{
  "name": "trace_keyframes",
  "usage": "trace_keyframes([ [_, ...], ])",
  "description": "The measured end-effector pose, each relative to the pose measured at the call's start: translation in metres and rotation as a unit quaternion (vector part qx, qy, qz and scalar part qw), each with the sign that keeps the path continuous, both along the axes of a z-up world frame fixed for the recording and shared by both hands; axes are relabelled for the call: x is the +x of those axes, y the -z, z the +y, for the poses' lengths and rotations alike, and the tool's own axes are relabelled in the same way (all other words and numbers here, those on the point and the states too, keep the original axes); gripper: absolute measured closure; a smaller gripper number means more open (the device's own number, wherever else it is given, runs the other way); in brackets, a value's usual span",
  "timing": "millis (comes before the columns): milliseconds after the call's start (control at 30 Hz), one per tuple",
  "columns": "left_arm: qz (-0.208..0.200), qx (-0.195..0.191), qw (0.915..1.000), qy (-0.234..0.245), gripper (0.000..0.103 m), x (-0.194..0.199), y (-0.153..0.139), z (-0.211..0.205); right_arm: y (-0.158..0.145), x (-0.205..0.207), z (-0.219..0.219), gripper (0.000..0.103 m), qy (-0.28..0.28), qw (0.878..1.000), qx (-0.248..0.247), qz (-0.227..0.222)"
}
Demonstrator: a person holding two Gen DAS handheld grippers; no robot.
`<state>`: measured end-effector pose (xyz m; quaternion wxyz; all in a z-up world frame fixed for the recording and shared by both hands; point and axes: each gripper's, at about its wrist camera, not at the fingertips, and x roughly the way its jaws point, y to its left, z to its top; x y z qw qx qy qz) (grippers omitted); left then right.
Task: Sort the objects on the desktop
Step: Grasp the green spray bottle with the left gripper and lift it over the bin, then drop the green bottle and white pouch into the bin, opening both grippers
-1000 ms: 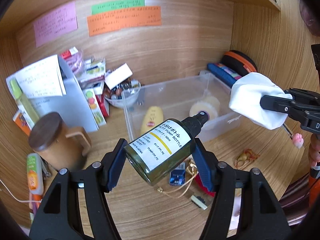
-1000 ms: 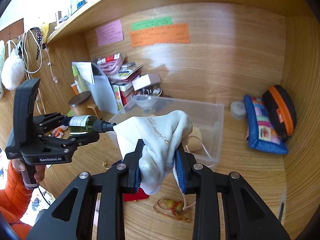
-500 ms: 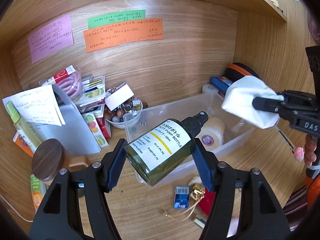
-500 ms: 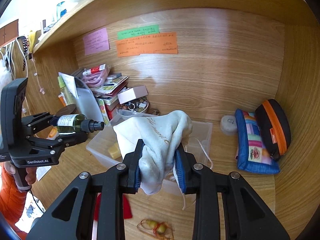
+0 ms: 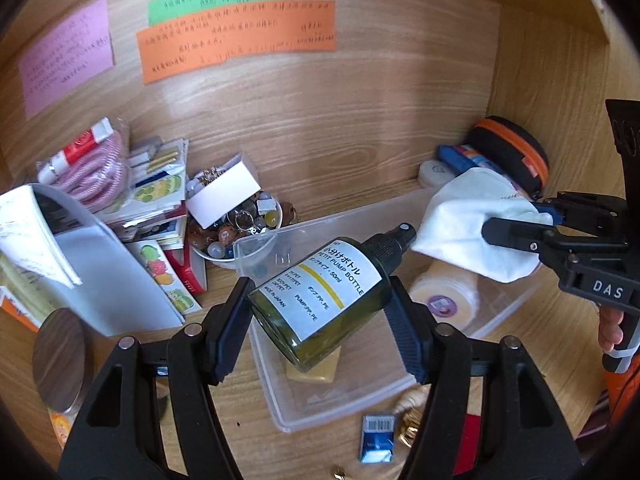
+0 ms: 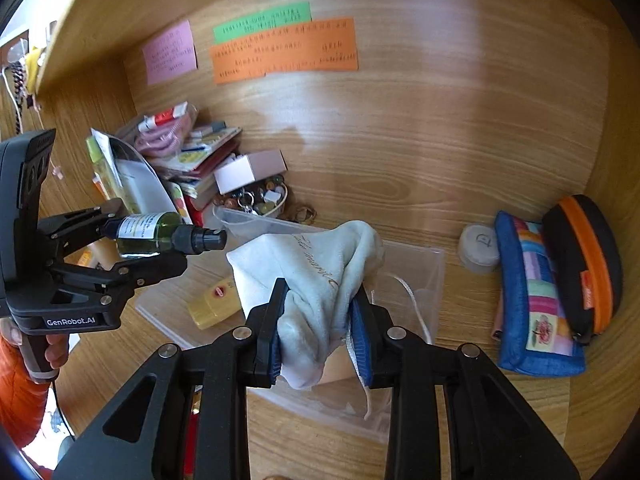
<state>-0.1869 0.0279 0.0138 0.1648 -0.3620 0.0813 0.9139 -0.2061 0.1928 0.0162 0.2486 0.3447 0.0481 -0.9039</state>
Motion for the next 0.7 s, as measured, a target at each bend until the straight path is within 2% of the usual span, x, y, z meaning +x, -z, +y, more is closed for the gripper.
trace_keyframes([
  [267,-0.032,-0.011,0.9994,-0.001,0.039,-0.026,0.026,0.004,0.019,-0.027,-0.011,0.077,-0.007,0.999,0.027,-0.021],
  [600,-0.058,-0.032,0.9978,-0.002,0.039,-0.045,0.045,0.009,0.026,-0.038,-0.031,0.076,-0.019,0.997,0.073,-0.012],
  [700,-0.053,-0.048,0.9975,-0.001,0.039,-0.045,0.047,0.015,0.033,-0.041,-0.039,0.076,-0.021,0.995,0.094,-0.012],
])
